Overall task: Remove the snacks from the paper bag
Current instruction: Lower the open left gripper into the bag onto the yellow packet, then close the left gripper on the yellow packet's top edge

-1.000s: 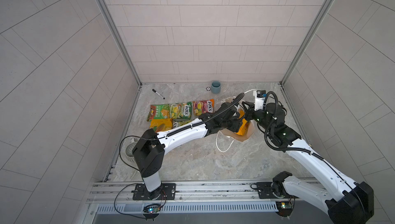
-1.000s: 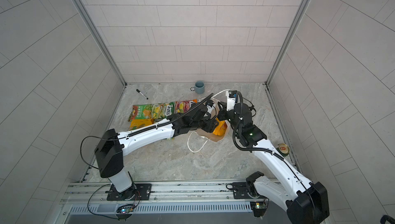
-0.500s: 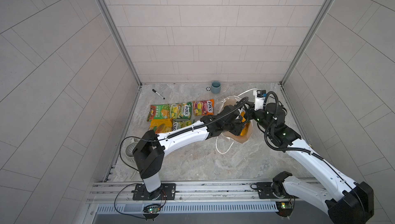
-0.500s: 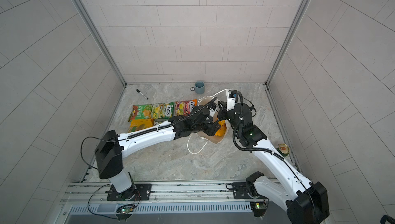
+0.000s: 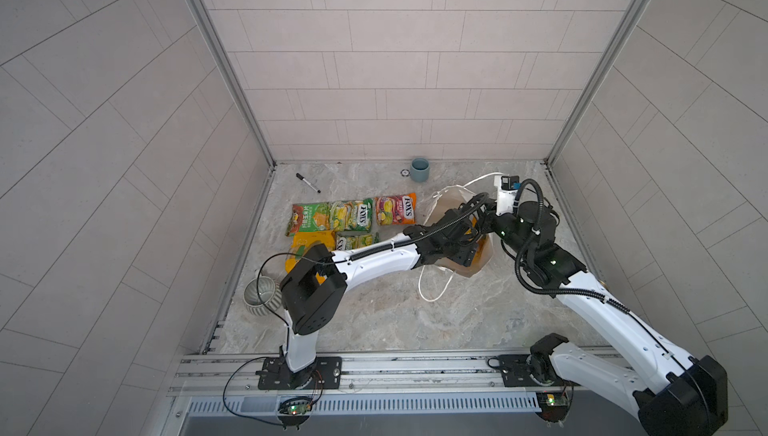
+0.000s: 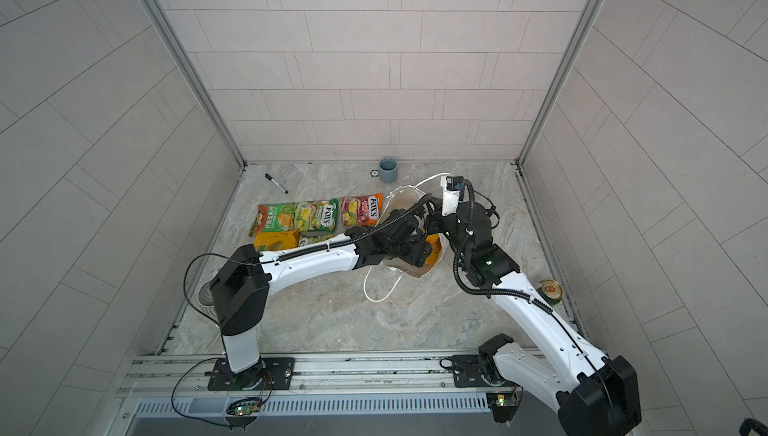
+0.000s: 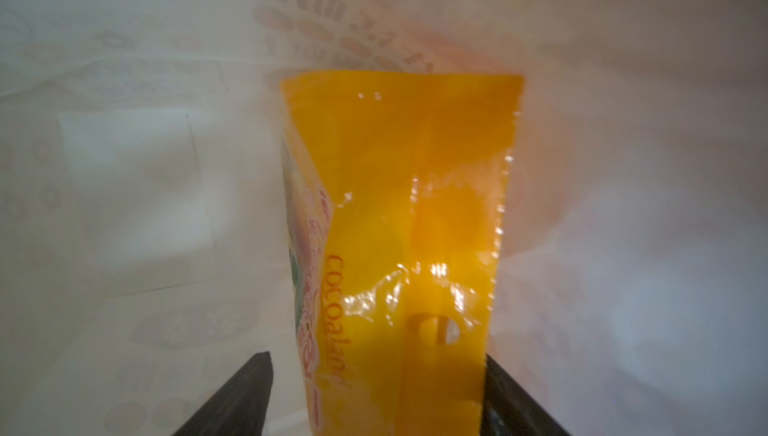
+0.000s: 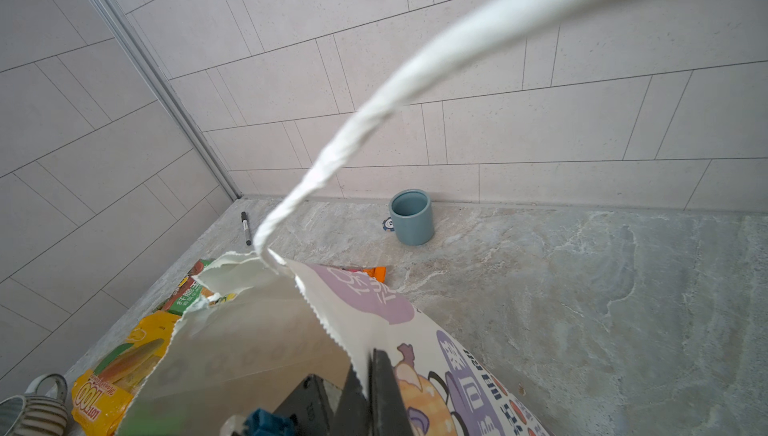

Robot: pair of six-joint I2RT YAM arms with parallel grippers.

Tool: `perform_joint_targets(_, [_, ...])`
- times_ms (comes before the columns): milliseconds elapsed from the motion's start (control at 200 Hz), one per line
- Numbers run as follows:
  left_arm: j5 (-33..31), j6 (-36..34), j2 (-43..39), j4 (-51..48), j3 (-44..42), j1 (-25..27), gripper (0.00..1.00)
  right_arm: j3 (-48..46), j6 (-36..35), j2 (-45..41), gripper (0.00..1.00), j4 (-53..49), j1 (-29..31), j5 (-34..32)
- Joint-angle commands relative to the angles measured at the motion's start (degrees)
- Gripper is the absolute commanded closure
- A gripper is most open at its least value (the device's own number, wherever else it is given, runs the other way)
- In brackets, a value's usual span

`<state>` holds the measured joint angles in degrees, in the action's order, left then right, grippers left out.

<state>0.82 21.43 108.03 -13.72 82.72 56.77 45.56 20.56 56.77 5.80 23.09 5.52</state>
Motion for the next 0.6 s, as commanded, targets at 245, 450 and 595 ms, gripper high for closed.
perform_joint_targets(245, [-3.9, -0.7, 2.1, 1.5, 0.7, -1.8, 0.49, 0.0, 1.3, -0.2, 1.00, 3.7, 0.5, 1.8])
perform_joint_targets(450, [-3.9, -2.0, 1.6, 2.3, 0.4, -2.1, 0.74, -0.1, 1.1, -0.2, 1.00, 3.7, 0.4, 1.4])
perform_joint_targets(595, [-4.4, -2.5, 0.5, 1.7, 0.6, -2.2, 0.82, 0.3, 0.6, -0.1, 1.00, 2.8, 0.4, 1.2])
